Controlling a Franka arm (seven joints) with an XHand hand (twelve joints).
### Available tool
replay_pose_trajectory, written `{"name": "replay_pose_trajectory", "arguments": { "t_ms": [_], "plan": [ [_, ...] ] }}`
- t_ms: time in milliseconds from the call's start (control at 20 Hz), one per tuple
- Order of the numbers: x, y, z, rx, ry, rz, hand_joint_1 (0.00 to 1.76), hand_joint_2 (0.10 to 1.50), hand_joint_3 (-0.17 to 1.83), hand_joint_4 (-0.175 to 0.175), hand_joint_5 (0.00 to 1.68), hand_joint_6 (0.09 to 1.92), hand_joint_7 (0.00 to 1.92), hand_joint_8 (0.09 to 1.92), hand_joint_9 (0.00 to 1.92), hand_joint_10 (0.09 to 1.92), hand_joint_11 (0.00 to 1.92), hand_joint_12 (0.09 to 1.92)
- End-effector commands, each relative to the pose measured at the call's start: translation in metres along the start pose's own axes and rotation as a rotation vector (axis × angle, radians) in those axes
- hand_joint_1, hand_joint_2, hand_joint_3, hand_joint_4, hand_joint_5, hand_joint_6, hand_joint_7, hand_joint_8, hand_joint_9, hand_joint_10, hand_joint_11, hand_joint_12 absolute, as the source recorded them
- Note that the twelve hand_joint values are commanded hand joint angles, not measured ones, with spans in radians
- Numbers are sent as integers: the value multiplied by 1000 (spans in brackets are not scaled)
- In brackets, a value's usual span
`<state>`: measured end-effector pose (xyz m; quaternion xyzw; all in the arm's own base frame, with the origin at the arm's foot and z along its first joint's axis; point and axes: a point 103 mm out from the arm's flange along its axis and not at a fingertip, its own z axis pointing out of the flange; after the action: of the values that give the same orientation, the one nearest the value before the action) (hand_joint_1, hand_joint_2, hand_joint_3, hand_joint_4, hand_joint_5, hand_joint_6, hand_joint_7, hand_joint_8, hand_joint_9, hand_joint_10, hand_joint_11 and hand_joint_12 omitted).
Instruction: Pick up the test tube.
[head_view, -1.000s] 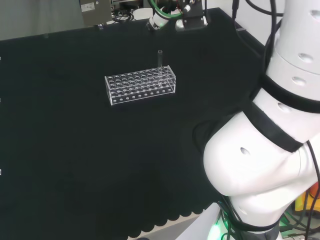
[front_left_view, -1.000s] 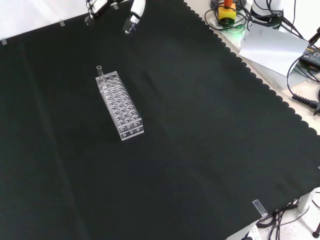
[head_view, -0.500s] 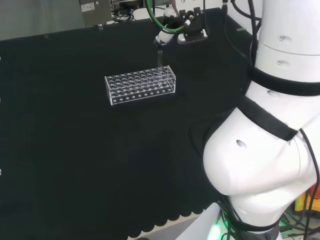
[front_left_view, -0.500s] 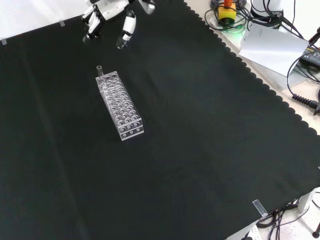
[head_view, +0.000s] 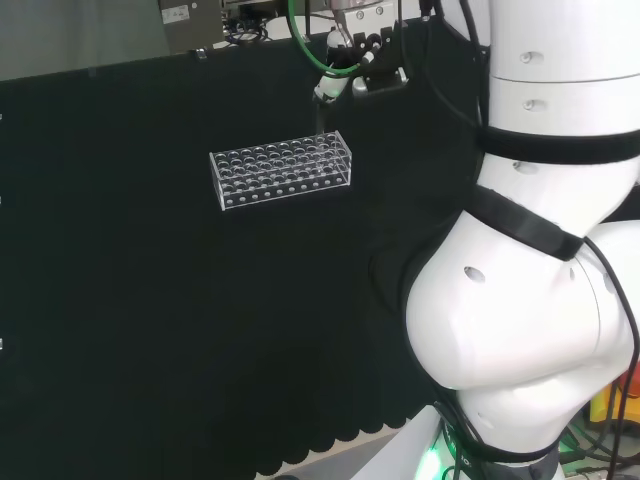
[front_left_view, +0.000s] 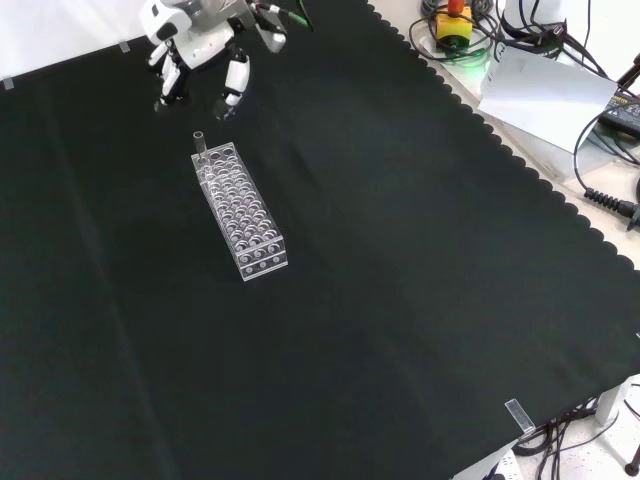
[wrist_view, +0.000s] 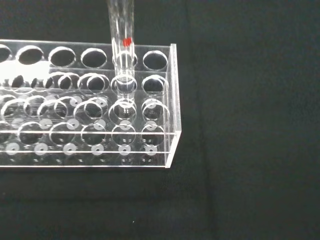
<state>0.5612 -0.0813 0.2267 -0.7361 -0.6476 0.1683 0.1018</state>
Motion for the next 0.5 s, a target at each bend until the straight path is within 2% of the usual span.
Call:
{"name": "replay_pose_trajectory", "arguments": {
  "t_ms": [50, 500],
  "plan": [
    [8, 25, 17, 39, -16, -14, 709, 839, 431, -65, 589, 148, 845, 687, 699, 704, 257, 1482],
    [16, 38, 32, 79, -15, -27, 750, 806, 493, -64, 531, 518, 897, 660, 745, 669, 281, 1469]
  ]
}}
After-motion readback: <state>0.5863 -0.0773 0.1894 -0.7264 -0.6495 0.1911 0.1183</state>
